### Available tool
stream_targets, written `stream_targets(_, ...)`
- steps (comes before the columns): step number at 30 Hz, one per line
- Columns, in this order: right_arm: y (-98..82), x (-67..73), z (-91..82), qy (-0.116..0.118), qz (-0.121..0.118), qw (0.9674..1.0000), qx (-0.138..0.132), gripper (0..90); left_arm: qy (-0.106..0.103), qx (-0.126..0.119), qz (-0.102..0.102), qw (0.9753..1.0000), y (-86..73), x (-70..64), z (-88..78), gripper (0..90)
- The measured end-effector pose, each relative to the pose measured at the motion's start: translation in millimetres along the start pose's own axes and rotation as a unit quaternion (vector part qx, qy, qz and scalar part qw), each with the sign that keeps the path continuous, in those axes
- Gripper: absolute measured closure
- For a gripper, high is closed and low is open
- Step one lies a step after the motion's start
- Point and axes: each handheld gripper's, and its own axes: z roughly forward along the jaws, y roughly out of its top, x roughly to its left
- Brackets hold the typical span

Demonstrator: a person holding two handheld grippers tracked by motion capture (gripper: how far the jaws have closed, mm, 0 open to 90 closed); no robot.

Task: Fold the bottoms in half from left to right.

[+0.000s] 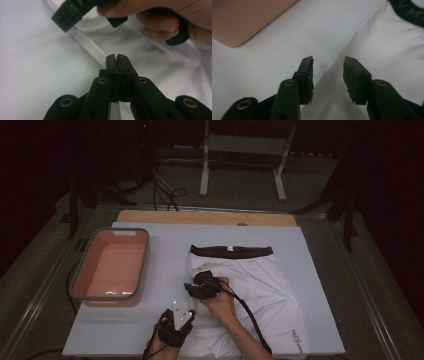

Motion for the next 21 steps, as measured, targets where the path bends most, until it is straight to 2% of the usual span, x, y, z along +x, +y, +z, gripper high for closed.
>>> stream_targets(2,-1.2,0.0,3.4,-0.001,-0.002,0.9999,0.013,67.7,0.000,0.001,0.001,1.0000,-0.3,0.2,0.3,89.0)
stream_targets(5,-2.5,-1.1,6.1,0.005,0.000,0.9996,0.027,87.9,-0.001,0.000,-0.003,1.0000,-1.1,0.4,1.0,88.6)
stream_targets(6,-2.6,-1.5,5.6,0.005,0.001,0.9996,0.027,89.2,-0.004,0.001,-0.003,1.0000,-1.4,1.0,1.1,87.8)
stream_targets(7,-2.6,-1.5,5.6,0.005,0.001,0.9996,0.027,89.2,-0.004,0.001,-0.003,1.0000,-1.4,1.0,1.1,83.1)
stream_targets(8,-2.4,-1.6,4.5,0.006,0.003,0.9996,0.026,89.3,-0.012,0.002,-0.010,0.9999,-2.2,2.0,2.2,83.1)
stream_targets(9,-1.0,-1.9,0.9,0.008,0.008,0.9997,0.020,89.4,-0.015,0.004,-0.013,0.9998,-2.7,2.7,3.1,71.7)
stream_targets(12,1.4,-4.0,-5.0,0.012,0.007,0.9998,0.011,89.5,-0.024,0.008,-0.026,0.9993,-4.8,4.7,6.8,60.3)
stream_targets(17,3.4,-8.2,-14.3,0.018,0.010,0.9998,0.000,89.4,-0.030,0.030,-0.052,0.9977,-8.6,10.0,12.1,55.2)
stream_targets(21,4.2,-10.4,-20.2,0.021,0.012,0.9997,-0.004,89.4,-0.032,0.040,-0.063,0.9967,-10.8,12.7,14.5,52.8)
